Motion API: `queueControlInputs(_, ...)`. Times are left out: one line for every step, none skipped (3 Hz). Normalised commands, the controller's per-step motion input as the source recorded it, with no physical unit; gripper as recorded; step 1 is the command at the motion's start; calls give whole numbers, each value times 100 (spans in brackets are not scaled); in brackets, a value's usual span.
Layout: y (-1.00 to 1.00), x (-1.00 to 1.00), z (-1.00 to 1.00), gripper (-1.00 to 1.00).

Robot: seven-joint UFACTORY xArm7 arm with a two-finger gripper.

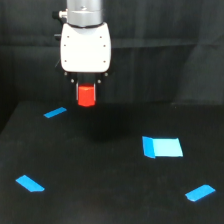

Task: Pick up the red object from the table

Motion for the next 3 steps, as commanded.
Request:
queueControlInputs(7,4,-3,-97)
queueControlInputs(0,7,4,-100)
queueControlInputs(-4,-1,3,-100)
